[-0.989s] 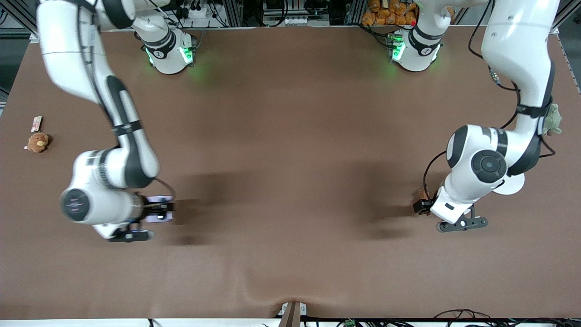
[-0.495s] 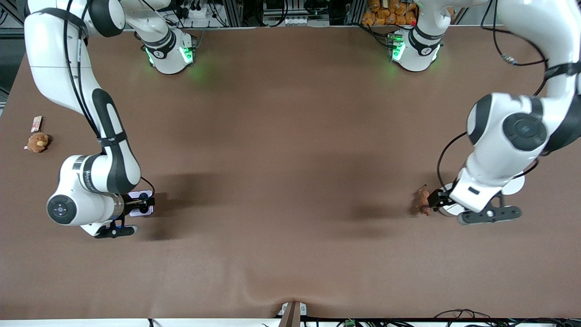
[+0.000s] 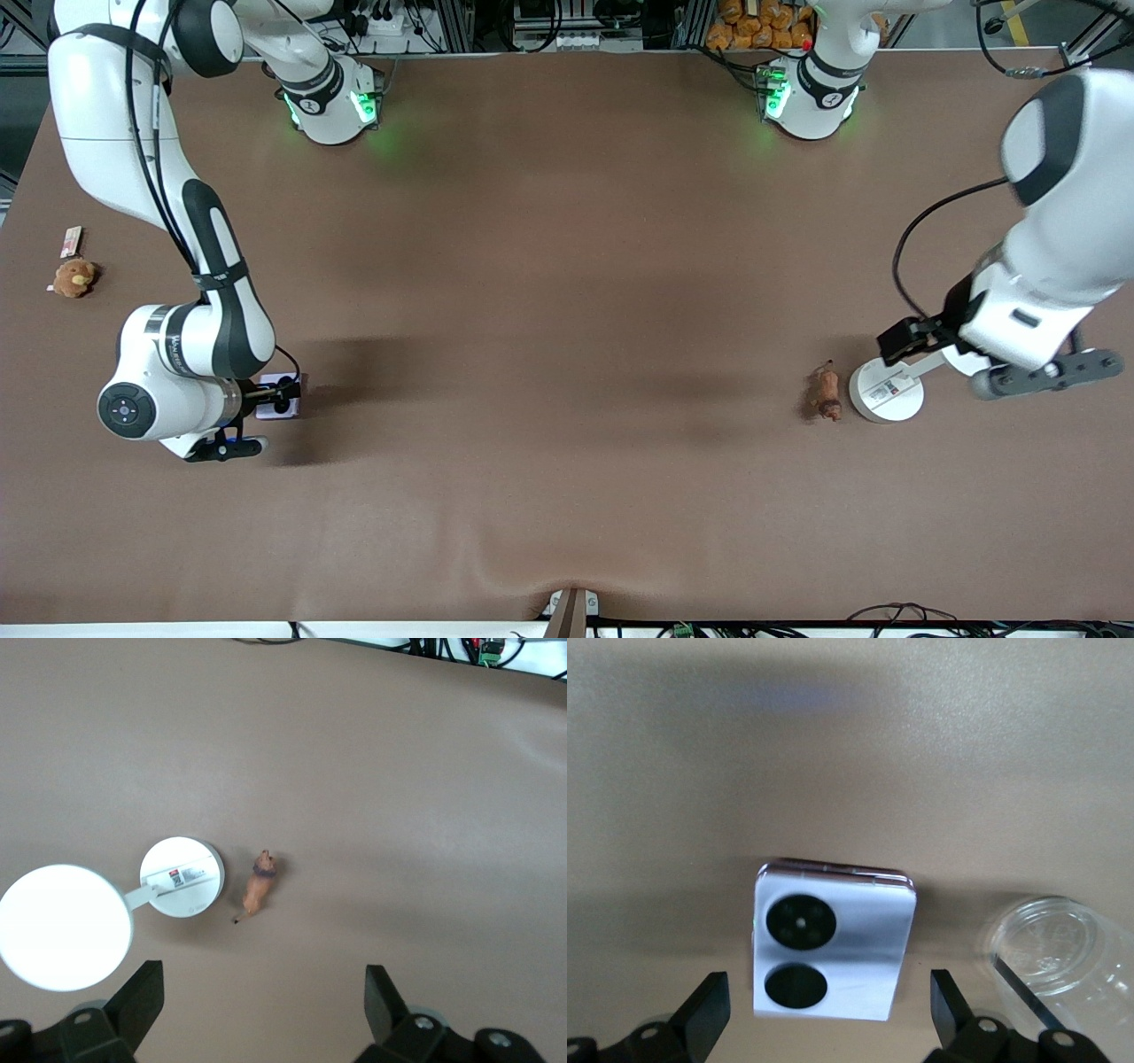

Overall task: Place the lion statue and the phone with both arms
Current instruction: 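Set the lion beside the lamp base and open the left gripper, then place the phone beside the glass cup while the left gripper withdraws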

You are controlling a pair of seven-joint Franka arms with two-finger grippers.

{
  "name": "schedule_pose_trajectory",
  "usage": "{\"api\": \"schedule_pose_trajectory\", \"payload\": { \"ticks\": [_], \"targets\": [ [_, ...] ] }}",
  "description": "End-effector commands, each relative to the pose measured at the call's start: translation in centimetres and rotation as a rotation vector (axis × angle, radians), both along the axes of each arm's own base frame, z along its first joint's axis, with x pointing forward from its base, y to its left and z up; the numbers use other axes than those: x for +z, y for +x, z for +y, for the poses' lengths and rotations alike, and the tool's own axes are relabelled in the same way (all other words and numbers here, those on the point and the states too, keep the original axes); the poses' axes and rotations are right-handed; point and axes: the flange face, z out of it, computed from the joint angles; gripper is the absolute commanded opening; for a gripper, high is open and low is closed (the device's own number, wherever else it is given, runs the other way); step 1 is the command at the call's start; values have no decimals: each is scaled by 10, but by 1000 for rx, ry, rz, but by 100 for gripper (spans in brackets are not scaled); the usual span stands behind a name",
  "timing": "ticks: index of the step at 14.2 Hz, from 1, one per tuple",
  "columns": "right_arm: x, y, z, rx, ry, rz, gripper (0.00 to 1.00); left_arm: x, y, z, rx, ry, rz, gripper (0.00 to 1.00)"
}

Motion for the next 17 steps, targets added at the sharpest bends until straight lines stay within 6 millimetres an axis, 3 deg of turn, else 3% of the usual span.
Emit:
{"api": "schedule_pose_trajectory", "payload": {
  "ticks": [1, 3, 4, 6, 8, 10, 12, 15, 17],
  "targets": [
    [23, 6, 3, 21, -25, -34, 100, 37, -17, 17, -6, -14, -22, 100],
    [69, 28, 10, 28, -22, -119, 100, 60, -30, 19, -6, -3, -45, 100],
    [105, 33, 7, 25, -19, -168, 100, 68, -39, 19, -24, -8, -27, 100],
    [173, 31, 5, 21, -6, -256, 100, 91, -57, 36, -82, 13, -35, 100],
    [242, 20, 5, 22, -3, -340, 100, 99, -72, 54, -108, 24, 12, 100],
    [303, -9, 1, 15, 1, -327, 100, 106, -87, 61, -122, 28, 23, 100],
    [350, -44, -11, -1, -2, -321, 100, 109, -102, 66, -124, 30, 24, 100],
    [391, -106, -24, -46, 10, -346, 100, 110, -117, 80, -117, -14, 26, 100],
    [402, -128, -31, -116, 23, -323, 100, 112, -120, 90, -114, -21, 23, 100]
  ]
}}
